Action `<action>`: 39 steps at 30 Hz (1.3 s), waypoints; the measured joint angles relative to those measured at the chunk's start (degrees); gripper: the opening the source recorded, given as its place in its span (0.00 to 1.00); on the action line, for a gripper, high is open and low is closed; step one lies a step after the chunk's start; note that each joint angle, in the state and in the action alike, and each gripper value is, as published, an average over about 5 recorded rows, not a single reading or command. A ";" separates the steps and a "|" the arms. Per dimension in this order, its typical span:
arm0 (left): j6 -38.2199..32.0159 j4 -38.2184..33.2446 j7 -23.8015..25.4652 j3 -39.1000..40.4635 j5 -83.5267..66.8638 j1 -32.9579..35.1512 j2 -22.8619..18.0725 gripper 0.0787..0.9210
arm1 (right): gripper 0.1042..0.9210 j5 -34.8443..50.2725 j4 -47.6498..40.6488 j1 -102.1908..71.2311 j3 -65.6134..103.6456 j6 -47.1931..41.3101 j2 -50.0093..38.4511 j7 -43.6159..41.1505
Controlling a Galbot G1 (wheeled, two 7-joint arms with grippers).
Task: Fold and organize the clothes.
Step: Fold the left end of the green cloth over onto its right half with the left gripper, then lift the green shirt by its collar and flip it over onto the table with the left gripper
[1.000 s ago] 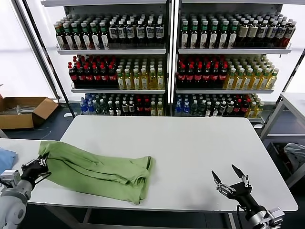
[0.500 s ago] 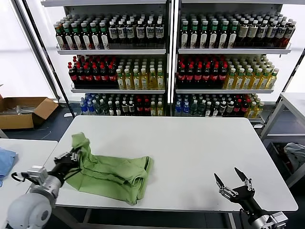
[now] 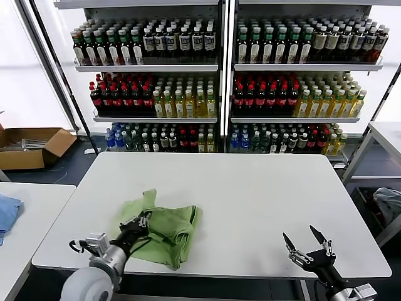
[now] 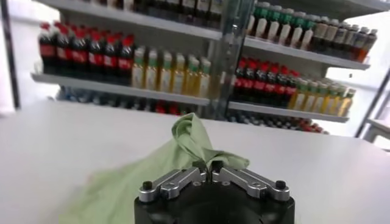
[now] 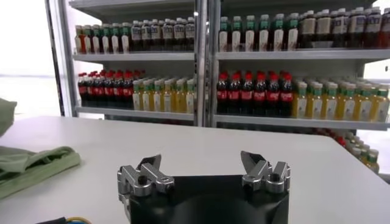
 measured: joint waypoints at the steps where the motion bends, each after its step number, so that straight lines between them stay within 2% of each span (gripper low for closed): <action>1: 0.01 0.03 -0.04 0.73 0.13 0.04 -0.60 0.02 | 0.88 -0.03 -0.05 -0.05 0.10 0.01 0.06 0.00; 6: 0.23 0.47 -0.37 4.24 1.01 -0.13 -3.22 0.02 | 0.88 -0.19 0.01 -0.15 0.63 0.02 0.45 -0.04; 9: 0.70 0.74 -0.54 6.13 1.52 -0.34 -4.47 0.06 | 0.88 -0.22 0.04 0.04 1.02 -0.05 0.50 -0.01; 22: 2.27 -1.22 -0.12 11.98 2.42 1.36 -6.43 0.50 | 0.88 -0.57 0.02 0.97 0.95 -0.53 0.53 0.12; 28: 2.84 -4.10 0.26 11.46 1.71 2.36 -5.84 0.70 | 0.88 -0.58 0.20 1.43 0.37 -0.64 0.41 0.17; 32: 2.98 -5.41 0.91 8.30 0.58 1.88 -4.26 0.83 | 0.88 -0.56 0.11 1.68 -0.20 -0.55 0.32 0.14; 35: 2.99 -4.96 1.73 4.71 0.03 1.24 -2.31 0.88 | 0.88 -0.53 0.03 1.73 -0.63 -0.40 0.34 0.09; 39: 3.07 -2.55 2.66 0.53 -0.36 0.42 0.66 0.88 | 0.88 -0.54 -0.14 1.65 -1.13 -0.19 0.27 0.03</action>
